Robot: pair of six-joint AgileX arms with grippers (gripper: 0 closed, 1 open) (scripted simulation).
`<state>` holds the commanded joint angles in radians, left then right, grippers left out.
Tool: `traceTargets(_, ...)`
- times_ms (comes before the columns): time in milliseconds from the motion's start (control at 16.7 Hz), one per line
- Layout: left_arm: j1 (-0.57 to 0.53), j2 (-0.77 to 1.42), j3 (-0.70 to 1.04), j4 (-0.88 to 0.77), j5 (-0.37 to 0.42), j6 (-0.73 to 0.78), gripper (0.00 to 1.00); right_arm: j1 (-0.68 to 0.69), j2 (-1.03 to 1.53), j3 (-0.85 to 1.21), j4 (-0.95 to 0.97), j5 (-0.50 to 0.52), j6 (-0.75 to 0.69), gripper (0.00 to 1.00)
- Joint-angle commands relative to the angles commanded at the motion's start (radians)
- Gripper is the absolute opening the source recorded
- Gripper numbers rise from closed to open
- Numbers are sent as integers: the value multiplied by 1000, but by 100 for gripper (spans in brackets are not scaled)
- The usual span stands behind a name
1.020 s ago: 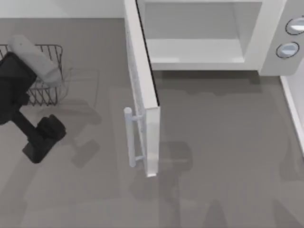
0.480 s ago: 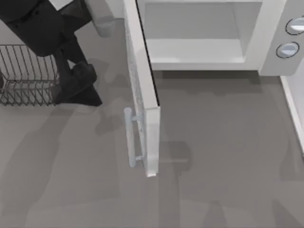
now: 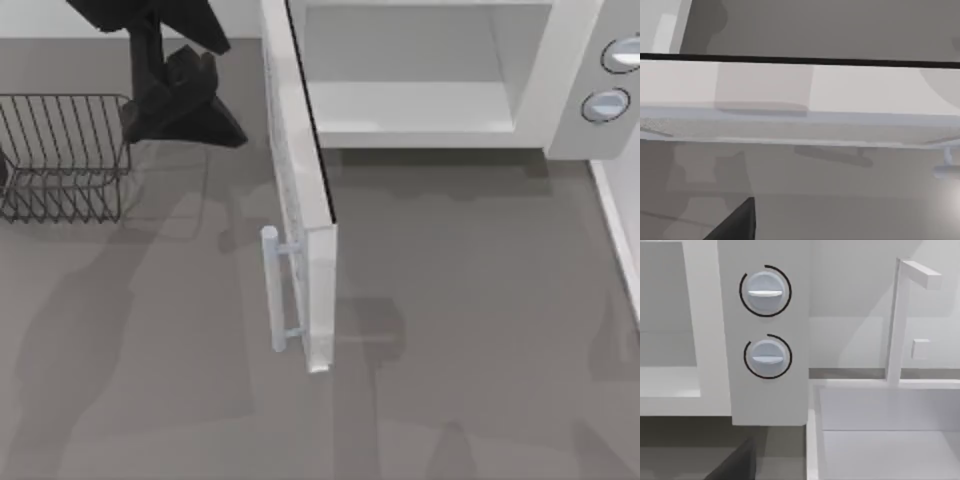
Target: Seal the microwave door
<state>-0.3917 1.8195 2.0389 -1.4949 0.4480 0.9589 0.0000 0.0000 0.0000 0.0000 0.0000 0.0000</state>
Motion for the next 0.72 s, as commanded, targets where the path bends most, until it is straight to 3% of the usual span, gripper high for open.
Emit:
traceTargets(360,-3,-4,-18,18,-2,-6,100,0,0,0,0,0,0,100)
traceTargets(720,-67,-9,-228,256,-20,-70,100,0,0,0,0,0,0,100)
